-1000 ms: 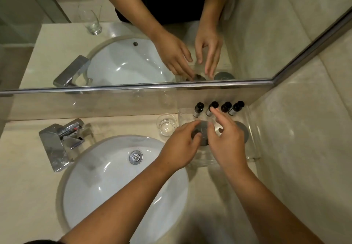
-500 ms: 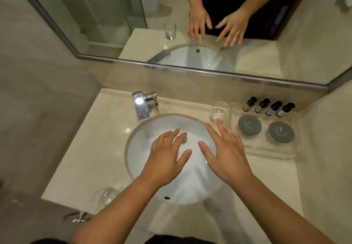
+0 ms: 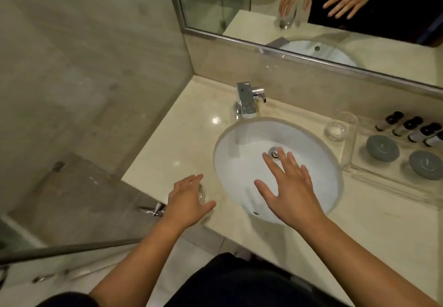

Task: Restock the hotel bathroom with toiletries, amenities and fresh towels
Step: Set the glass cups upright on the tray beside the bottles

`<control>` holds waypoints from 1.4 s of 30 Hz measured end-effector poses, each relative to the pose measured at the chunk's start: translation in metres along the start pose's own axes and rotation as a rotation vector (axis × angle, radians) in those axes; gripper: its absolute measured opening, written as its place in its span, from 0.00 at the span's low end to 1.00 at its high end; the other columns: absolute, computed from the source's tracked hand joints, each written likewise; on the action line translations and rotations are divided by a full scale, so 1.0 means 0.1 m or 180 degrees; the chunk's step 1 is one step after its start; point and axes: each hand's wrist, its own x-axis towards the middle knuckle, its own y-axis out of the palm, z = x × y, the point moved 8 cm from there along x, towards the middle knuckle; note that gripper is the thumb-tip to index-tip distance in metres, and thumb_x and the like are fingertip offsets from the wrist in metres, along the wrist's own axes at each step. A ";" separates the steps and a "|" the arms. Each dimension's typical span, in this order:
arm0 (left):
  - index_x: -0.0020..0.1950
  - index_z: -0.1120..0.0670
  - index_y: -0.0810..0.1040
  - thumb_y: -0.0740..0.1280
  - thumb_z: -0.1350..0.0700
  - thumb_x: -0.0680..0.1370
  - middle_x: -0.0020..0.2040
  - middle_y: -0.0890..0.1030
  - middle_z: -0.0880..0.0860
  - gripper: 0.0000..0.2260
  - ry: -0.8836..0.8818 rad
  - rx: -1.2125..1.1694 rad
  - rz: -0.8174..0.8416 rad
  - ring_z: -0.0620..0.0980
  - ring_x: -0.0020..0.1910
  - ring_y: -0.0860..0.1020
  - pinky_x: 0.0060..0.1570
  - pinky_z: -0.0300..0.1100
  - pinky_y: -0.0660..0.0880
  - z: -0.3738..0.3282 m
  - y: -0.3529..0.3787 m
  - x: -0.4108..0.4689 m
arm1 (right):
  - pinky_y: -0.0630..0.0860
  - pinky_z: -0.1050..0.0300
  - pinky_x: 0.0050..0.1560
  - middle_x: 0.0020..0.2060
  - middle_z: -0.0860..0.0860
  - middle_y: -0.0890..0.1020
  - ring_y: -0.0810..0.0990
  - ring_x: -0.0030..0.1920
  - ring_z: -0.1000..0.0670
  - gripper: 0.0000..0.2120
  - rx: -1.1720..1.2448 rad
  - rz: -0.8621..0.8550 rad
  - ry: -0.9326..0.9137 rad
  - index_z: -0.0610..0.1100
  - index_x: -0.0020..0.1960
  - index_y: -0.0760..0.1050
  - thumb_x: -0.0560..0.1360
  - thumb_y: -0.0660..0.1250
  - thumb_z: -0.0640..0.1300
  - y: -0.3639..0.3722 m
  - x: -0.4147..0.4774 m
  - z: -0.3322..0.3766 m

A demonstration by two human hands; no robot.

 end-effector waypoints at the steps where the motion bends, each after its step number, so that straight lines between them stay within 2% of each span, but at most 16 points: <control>1: 0.82 0.45 0.60 0.73 0.38 0.73 0.81 0.63 0.49 0.41 -0.0046 -0.0078 0.0013 0.54 0.78 0.60 0.75 0.52 0.62 0.08 0.02 -0.02 | 0.44 0.43 0.82 0.84 0.52 0.47 0.41 0.83 0.49 0.34 0.0014 -0.0006 -0.0015 0.59 0.83 0.50 0.81 0.54 0.67 0.02 -0.03 0.04; 7: 0.81 0.47 0.64 0.76 0.51 0.75 0.75 0.67 0.52 0.37 -0.0064 -0.0445 -0.0092 0.57 0.70 0.69 0.69 0.46 0.68 0.31 0.06 0.00 | 0.44 0.46 0.81 0.84 0.52 0.47 0.43 0.83 0.50 0.33 0.0084 0.0034 0.0011 0.59 0.83 0.52 0.81 0.59 0.64 0.11 -0.17 0.12; 13: 0.75 0.46 0.72 0.77 0.50 0.71 0.68 0.73 0.52 0.33 0.0029 -0.0776 -0.0366 0.56 0.62 0.74 0.60 0.43 0.70 0.29 -0.06 0.00 | 0.46 0.46 0.81 0.84 0.51 0.50 0.45 0.83 0.48 0.35 0.0247 0.0107 0.0117 0.59 0.82 0.53 0.80 0.64 0.62 0.14 -0.32 0.00; 16: 0.72 0.44 0.73 0.79 0.49 0.71 0.65 0.74 0.45 0.31 0.0127 -0.1461 -0.0414 0.47 0.60 0.76 0.55 0.38 0.73 0.08 -0.26 -0.04 | 0.51 0.49 0.81 0.83 0.54 0.52 0.48 0.83 0.51 0.37 0.0620 0.0142 0.0197 0.61 0.81 0.56 0.77 0.69 0.62 0.09 -0.37 -0.10; 18: 0.70 0.40 0.73 0.80 0.49 0.72 0.63 0.75 0.40 0.29 0.0136 -0.2116 -0.0163 0.42 0.58 0.79 0.52 0.37 0.76 -0.14 -0.38 -0.08 | 0.55 0.57 0.78 0.82 0.57 0.57 0.53 0.82 0.55 0.37 0.1048 0.0202 0.0304 0.63 0.80 0.59 0.75 0.72 0.60 0.02 -0.39 -0.15; 19: 0.68 0.40 0.74 0.80 0.49 0.72 0.64 0.77 0.40 0.27 0.0154 -0.2482 0.0017 0.42 0.58 0.81 0.54 0.40 0.79 -0.27 -0.41 -0.09 | 0.58 0.59 0.75 0.80 0.59 0.62 0.59 0.79 0.56 0.37 0.1258 0.0239 0.0340 0.64 0.79 0.61 0.75 0.74 0.59 0.00 -0.40 -0.17; 22: 0.66 0.44 0.79 0.81 0.50 0.70 0.65 0.81 0.50 0.26 0.0217 -0.3536 0.0575 0.49 0.57 0.84 0.60 0.50 0.82 -0.68 -0.41 -0.11 | 0.74 0.55 0.67 0.72 0.63 0.72 0.74 0.69 0.59 0.36 0.1925 0.0372 0.0433 0.68 0.75 0.65 0.72 0.77 0.58 -0.06 -0.41 -0.23; 24: 0.67 0.48 0.79 0.81 0.53 0.70 0.65 0.82 0.54 0.27 0.0212 -0.4048 0.0913 0.52 0.57 0.84 0.59 0.48 0.82 -0.95 -0.38 -0.15 | 0.78 0.57 0.61 0.68 0.64 0.75 0.78 0.65 0.60 0.36 0.2304 0.0404 0.0477 0.69 0.73 0.66 0.71 0.79 0.56 -0.12 -0.43 -0.28; 26: 0.68 0.50 0.79 0.79 0.53 0.72 0.63 0.84 0.53 0.26 0.0221 -0.4327 0.1226 0.53 0.57 0.84 0.57 0.45 0.82 -1.21 -0.34 -0.21 | 0.79 0.59 0.58 0.66 0.62 0.78 0.81 0.61 0.58 0.35 0.2673 0.0425 0.0480 0.68 0.73 0.67 0.71 0.79 0.53 -0.21 -0.45 -0.31; 29: 0.68 0.50 0.79 0.75 0.52 0.73 0.59 0.85 0.51 0.23 0.0126 -0.4647 0.1652 0.55 0.57 0.84 0.56 0.46 0.81 -1.51 -0.23 -0.30 | 0.81 0.53 0.54 0.64 0.56 0.82 0.85 0.58 0.51 0.31 0.3389 0.0385 0.0525 0.61 0.72 0.71 0.75 0.77 0.44 -0.32 -0.48 -0.35; 32: 0.64 0.49 0.83 0.75 0.52 0.73 0.59 0.84 0.54 0.19 0.0063 -0.4955 0.1944 0.57 0.55 0.84 0.54 0.47 0.81 -1.73 -0.12 -0.33 | 0.80 0.43 0.58 0.63 0.54 0.83 0.85 0.59 0.49 0.29 0.3766 0.0255 0.0555 0.56 0.72 0.72 0.75 0.77 0.43 -0.41 -0.51 -0.43; 35: 0.67 0.50 0.82 0.73 0.50 0.75 0.60 0.83 0.55 0.20 0.0043 -0.4850 0.2134 0.58 0.57 0.83 0.55 0.46 0.81 -1.91 -0.03 -0.33 | 0.79 0.41 0.59 0.65 0.51 0.83 0.84 0.61 0.48 0.28 0.4024 0.0115 0.0579 0.53 0.70 0.74 0.73 0.79 0.46 -0.51 -0.53 -0.55; 37: 0.72 0.49 0.77 0.72 0.45 0.76 0.62 0.82 0.54 0.25 0.0192 -0.4413 0.2140 0.56 0.61 0.82 0.60 0.47 0.79 -2.03 -0.01 -0.30 | 0.80 0.40 0.60 0.63 0.49 0.84 0.84 0.61 0.45 0.28 0.4181 -0.0063 0.0651 0.53 0.68 0.76 0.70 0.81 0.48 -0.57 -0.55 -0.67; 40: 0.75 0.38 0.69 0.73 0.36 0.71 0.71 0.76 0.44 0.33 0.0949 -0.3094 0.1652 0.41 0.69 0.76 0.67 0.42 0.74 -2.25 -0.11 -0.23 | 0.80 0.38 0.61 0.60 0.48 0.85 0.84 0.61 0.43 0.29 0.4324 -0.0362 0.0833 0.52 0.65 0.78 0.66 0.83 0.51 -0.66 -0.59 -0.92; 42: 0.75 0.32 0.64 0.74 0.35 0.71 0.74 0.69 0.37 0.35 0.1526 -0.2076 0.1122 0.35 0.73 0.68 0.70 0.38 0.69 -2.46 -0.21 -0.20 | 0.80 0.36 0.62 0.60 0.48 0.85 0.84 0.61 0.43 0.29 0.4344 -0.0525 0.0925 0.51 0.67 0.78 0.68 0.82 0.49 -0.73 -0.62 -1.08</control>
